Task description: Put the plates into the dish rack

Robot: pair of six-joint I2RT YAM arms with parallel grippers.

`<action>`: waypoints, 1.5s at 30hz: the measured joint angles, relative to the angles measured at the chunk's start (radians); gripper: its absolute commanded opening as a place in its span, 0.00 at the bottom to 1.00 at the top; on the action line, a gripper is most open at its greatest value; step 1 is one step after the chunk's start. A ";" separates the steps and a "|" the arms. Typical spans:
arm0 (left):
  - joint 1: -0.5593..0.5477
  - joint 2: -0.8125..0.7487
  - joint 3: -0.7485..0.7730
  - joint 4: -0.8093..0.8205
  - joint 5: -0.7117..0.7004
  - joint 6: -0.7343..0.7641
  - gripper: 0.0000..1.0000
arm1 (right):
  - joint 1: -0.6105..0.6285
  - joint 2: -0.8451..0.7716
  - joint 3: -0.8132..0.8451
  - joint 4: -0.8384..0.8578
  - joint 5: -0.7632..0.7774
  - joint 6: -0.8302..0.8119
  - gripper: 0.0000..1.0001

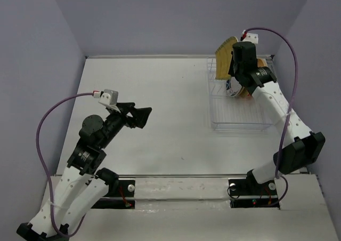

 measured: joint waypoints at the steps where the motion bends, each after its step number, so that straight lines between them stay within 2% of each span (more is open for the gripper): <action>1: -0.017 -0.023 -0.017 -0.035 -0.033 0.027 0.99 | -0.006 0.026 0.020 -0.017 0.011 -0.004 0.07; 4: -0.034 -0.050 -0.037 -0.107 -0.105 0.078 0.99 | -0.031 0.105 0.063 -0.094 0.033 -0.006 0.07; 8: -0.056 -0.055 -0.037 -0.127 -0.130 0.106 0.99 | -0.050 0.194 0.149 -0.224 0.042 -0.006 0.07; 15: -0.126 -0.099 -0.037 -0.148 -0.163 0.126 0.99 | -0.080 0.257 0.286 -0.335 0.035 -0.016 0.07; 21: -0.135 -0.126 -0.037 -0.148 -0.186 0.129 0.99 | -0.109 0.289 0.339 -0.356 0.014 -0.025 0.07; 33: -0.135 -0.119 -0.037 -0.149 -0.191 0.130 0.99 | -0.134 0.474 0.409 -0.364 -0.037 -0.062 0.07; 45: -0.135 -0.107 -0.042 -0.149 -0.198 0.130 0.99 | -0.135 0.534 0.446 -0.356 -0.078 -0.092 0.07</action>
